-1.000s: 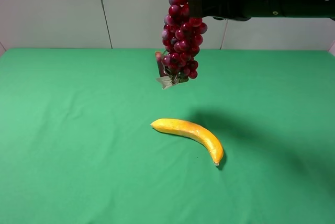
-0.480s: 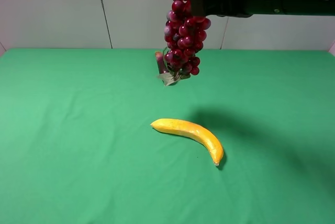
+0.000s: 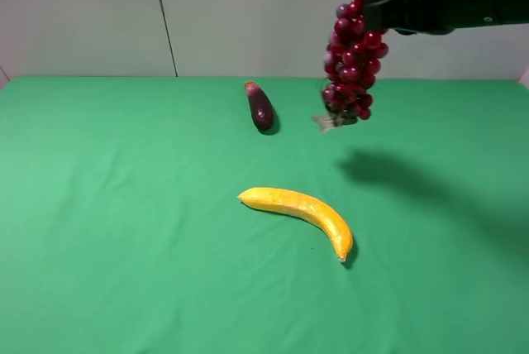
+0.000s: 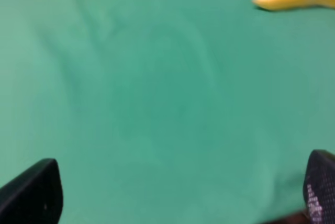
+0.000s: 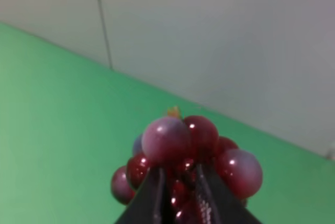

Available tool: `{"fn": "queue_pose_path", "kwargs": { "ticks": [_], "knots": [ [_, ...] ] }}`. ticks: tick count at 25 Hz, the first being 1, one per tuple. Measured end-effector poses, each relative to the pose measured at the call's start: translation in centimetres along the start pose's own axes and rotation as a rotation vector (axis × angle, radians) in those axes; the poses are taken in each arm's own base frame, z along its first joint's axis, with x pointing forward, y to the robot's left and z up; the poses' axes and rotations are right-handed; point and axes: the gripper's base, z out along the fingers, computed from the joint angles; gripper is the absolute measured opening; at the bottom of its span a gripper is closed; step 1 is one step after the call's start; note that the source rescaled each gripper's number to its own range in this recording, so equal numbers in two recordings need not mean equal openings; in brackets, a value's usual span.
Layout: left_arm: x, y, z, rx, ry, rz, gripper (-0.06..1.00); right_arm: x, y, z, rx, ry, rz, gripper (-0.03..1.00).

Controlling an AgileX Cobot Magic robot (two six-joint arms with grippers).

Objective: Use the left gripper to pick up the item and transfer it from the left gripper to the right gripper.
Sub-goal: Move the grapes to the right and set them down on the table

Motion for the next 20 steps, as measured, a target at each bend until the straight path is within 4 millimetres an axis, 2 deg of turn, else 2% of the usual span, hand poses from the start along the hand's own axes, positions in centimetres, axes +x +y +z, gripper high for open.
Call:
{"fn": "queue_pose_path", "kwargs": {
  "ticks": [10, 14, 20],
  "knots": [
    [0.1, -0.5, -0.2, -0.356, -0.031, -0.217, 0.86, 1.5, -3.9, -0.6, 0.093, 0.112, -0.036, 0.0],
    [0.2, -0.6, -0.2, -0.44, -0.038, -0.268, 0.86, 2.2, -4.7, 0.2, 0.11, 0.15, -0.028, 0.0],
    [0.2, -0.6, -0.2, -0.46, -0.039, -0.279, 0.86, 3.6, -5.2, 2.0, 0.093, 0.226, -0.019, 0.0]
  ]
}}
